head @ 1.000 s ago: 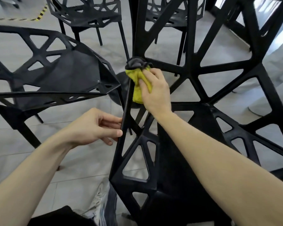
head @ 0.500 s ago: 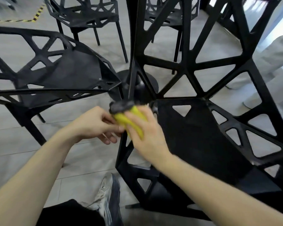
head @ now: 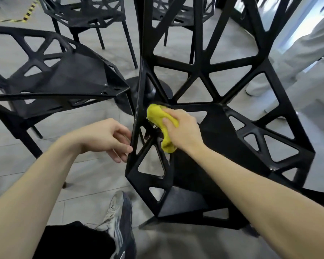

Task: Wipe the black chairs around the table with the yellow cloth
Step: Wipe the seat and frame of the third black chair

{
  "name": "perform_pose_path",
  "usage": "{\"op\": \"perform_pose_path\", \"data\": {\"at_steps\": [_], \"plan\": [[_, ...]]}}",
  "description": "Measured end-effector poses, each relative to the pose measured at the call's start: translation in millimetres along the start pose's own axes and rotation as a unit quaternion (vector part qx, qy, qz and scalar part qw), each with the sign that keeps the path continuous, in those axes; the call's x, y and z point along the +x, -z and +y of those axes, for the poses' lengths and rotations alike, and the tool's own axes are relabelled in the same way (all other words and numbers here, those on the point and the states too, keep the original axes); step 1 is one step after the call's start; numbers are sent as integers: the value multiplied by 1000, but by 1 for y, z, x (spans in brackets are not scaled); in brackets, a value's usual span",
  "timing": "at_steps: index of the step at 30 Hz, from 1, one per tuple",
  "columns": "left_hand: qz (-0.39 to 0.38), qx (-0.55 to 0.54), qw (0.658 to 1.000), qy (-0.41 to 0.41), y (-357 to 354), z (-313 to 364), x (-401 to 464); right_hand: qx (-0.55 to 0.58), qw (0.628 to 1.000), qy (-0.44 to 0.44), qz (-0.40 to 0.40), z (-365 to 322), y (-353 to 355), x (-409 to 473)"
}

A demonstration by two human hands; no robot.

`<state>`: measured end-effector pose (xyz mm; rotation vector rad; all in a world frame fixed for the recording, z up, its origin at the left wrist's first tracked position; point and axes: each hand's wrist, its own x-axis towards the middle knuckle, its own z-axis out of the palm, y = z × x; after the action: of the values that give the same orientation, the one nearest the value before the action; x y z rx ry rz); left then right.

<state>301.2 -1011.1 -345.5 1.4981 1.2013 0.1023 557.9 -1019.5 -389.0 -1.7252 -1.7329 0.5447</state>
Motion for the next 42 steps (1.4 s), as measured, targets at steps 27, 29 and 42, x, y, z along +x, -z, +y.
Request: {"op": "perform_pose_path", "data": {"at_steps": [27,29,42], "plan": [[204,-53,971,-111,-4,-3,8,-46,975,169,-138,-25,-6,-131],[211,-41,970,-113,-5,-1,13,-102,968,182,-137,-4,16,-106],[240,1,965,-102,-3,9,20,-44,992,87,-81,-15,-14,-89]]}}
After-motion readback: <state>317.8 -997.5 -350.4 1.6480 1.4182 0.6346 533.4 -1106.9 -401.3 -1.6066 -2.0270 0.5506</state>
